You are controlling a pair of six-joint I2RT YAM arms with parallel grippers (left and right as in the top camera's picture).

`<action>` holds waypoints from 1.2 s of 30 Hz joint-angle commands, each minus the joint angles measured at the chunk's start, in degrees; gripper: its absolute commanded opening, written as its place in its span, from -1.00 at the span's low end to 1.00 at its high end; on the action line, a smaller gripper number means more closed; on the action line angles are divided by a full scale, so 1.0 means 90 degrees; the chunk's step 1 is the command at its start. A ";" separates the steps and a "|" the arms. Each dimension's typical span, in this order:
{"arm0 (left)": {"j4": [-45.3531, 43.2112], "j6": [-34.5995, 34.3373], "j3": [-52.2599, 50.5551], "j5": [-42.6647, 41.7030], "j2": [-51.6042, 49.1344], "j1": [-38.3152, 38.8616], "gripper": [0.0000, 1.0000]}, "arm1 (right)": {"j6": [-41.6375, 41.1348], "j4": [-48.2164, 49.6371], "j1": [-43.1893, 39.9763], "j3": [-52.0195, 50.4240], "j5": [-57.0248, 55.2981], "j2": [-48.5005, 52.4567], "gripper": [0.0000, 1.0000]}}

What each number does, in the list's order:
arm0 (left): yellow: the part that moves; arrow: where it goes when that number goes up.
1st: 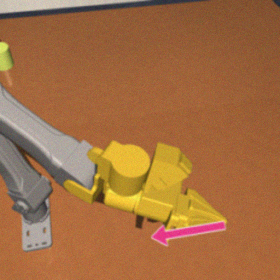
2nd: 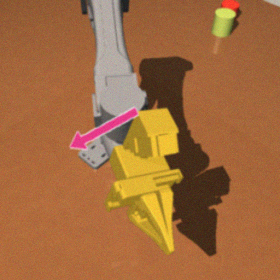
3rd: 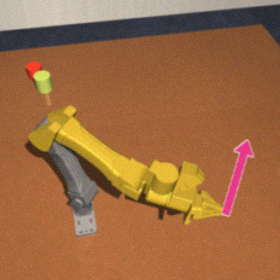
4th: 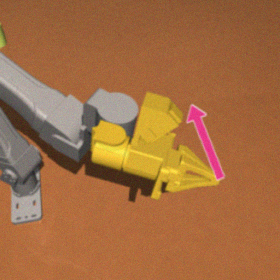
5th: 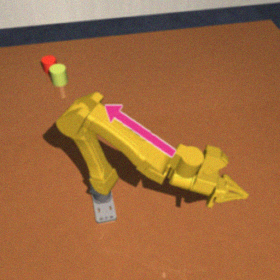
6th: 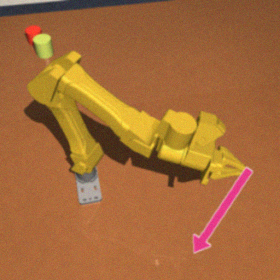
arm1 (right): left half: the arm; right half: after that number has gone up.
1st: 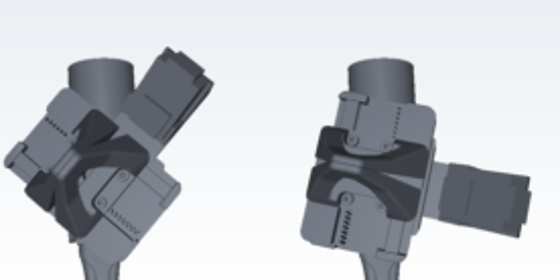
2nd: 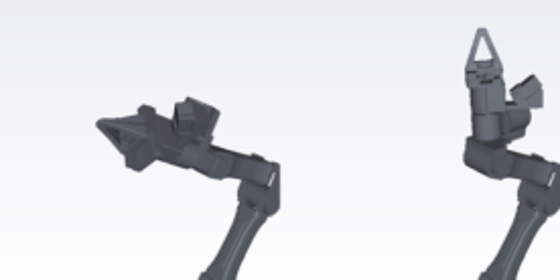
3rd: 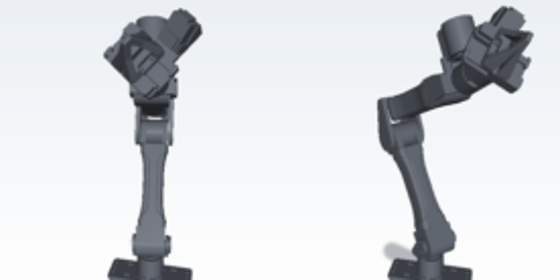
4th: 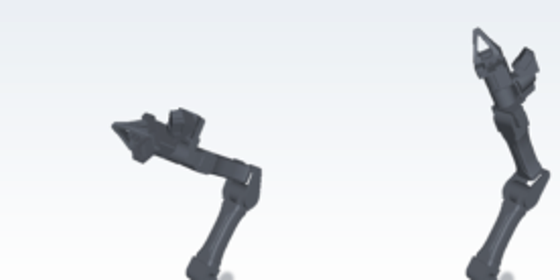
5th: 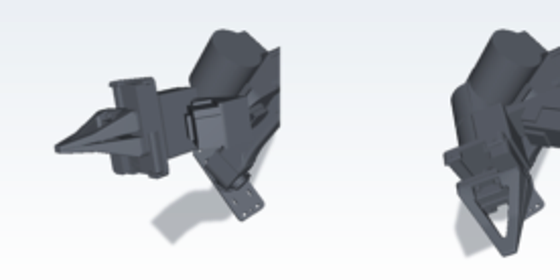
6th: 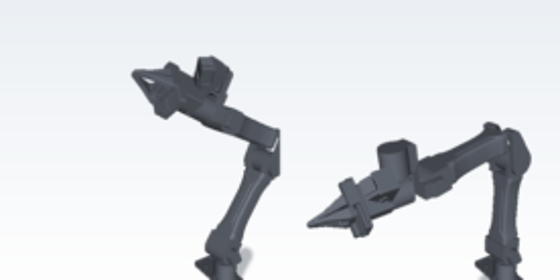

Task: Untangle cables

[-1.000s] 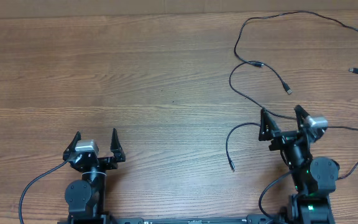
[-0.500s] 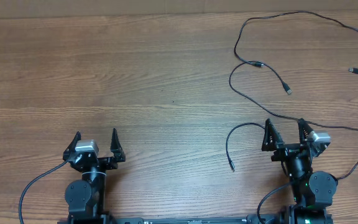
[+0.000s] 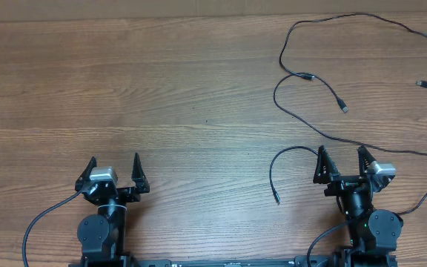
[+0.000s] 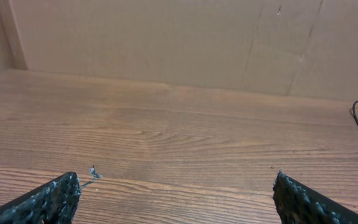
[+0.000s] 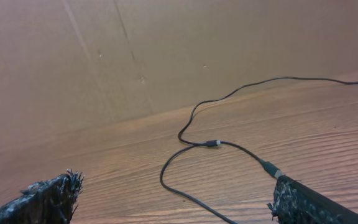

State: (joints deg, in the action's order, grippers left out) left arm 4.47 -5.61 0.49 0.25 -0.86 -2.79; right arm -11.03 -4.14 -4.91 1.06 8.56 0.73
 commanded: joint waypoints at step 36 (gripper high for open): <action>0.0000 -0.0017 -0.0024 -0.0005 0.0068 -0.0063 0.99 | 0.0901 -0.0007 -0.0053 -0.0068 -0.0158 -0.0068 1.00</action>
State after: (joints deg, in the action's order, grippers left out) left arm 4.47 -5.58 0.49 0.25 -0.86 -2.79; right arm -3.40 -4.27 -4.91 1.06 7.97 0.73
